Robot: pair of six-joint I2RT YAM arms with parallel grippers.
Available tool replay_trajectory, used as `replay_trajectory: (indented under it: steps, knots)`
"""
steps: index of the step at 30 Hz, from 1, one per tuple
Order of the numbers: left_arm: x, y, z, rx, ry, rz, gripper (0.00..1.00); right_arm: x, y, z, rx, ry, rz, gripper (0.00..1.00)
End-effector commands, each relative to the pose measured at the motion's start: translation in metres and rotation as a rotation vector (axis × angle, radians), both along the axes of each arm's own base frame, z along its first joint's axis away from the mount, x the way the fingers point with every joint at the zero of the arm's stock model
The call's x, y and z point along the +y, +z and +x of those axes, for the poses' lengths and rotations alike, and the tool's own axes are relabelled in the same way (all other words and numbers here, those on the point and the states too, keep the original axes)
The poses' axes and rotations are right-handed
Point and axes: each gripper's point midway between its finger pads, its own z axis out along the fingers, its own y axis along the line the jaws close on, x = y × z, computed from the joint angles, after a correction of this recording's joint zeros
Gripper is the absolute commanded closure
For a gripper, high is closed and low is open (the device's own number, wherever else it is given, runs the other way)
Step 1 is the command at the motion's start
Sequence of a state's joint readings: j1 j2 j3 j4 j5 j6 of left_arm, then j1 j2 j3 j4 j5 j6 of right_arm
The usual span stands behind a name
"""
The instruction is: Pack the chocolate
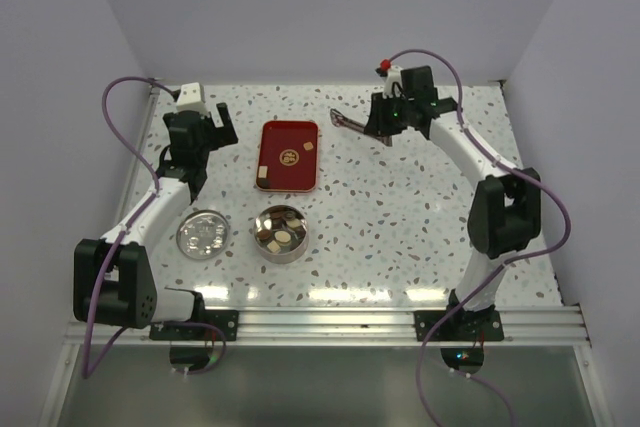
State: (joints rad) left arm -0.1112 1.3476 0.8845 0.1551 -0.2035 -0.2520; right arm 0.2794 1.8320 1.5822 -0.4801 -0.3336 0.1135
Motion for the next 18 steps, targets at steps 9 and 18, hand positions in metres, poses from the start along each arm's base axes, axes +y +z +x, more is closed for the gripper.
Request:
replay_trajectory:
  steps: [9, 18]
  knots:
    - [0.003, 0.019, 0.0, -0.067, 0.011, -0.027, 0.0, -0.037, 0.001, -0.007, -0.038, -0.173, -0.072, 0.69]
    - [0.002, 0.017, 0.0, -0.064, 0.007, -0.034, 0.0, -0.047, -0.032, -0.034, 0.057, -0.198, -0.1, 0.69]
